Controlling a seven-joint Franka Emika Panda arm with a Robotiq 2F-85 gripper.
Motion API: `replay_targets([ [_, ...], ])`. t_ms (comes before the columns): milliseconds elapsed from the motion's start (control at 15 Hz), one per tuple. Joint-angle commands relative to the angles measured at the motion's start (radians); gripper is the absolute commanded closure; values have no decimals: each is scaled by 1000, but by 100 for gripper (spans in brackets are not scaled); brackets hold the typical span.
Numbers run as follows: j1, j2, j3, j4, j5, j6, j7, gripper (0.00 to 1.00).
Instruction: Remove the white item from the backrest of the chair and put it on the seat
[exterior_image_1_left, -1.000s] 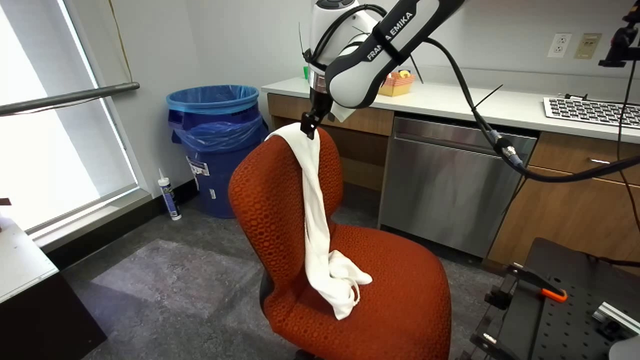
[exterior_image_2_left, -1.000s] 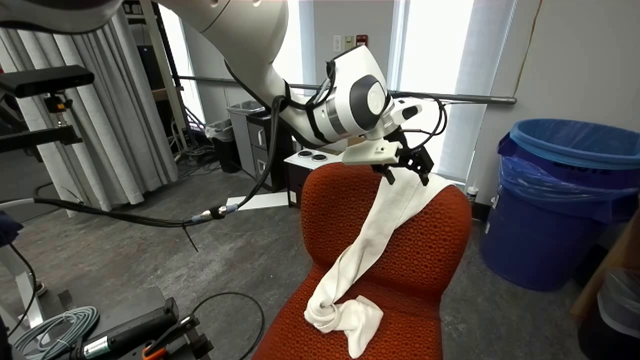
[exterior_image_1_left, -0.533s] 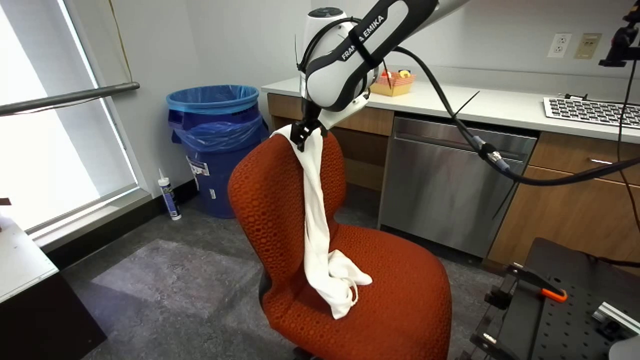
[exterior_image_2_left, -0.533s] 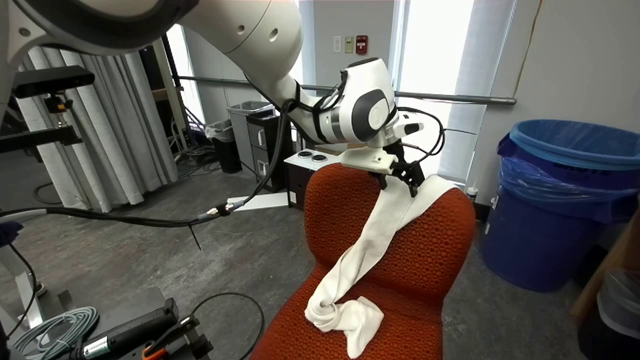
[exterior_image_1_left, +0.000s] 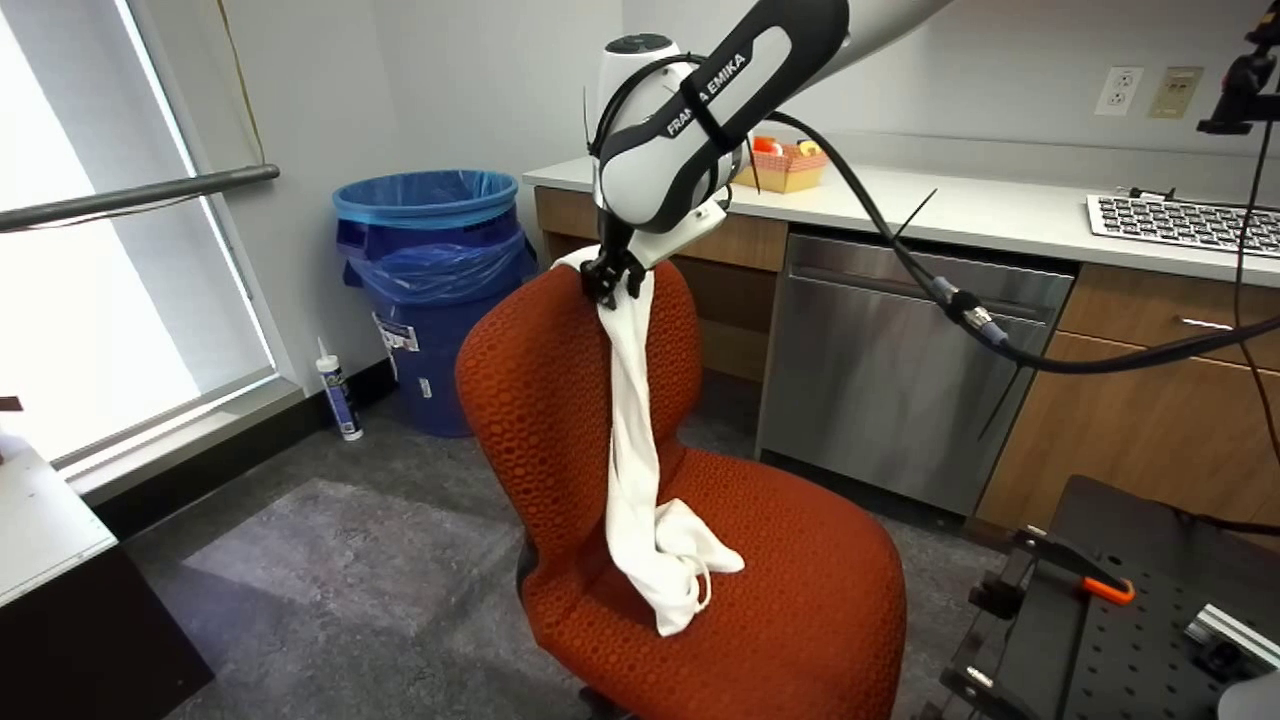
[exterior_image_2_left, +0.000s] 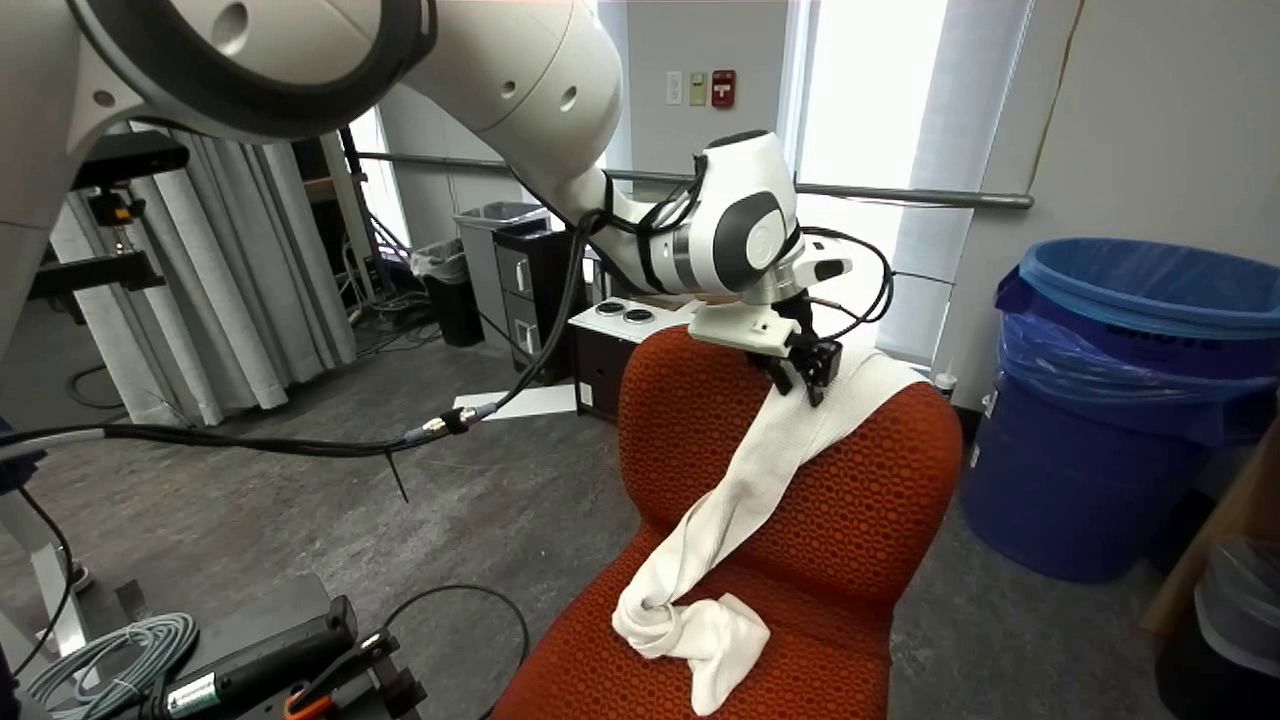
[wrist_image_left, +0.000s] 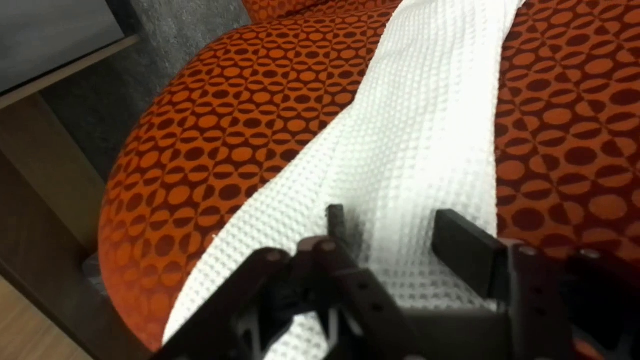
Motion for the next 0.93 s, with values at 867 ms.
replay_targets([
  [867,-98,-10,82,-1,60,-149,-292,100],
])
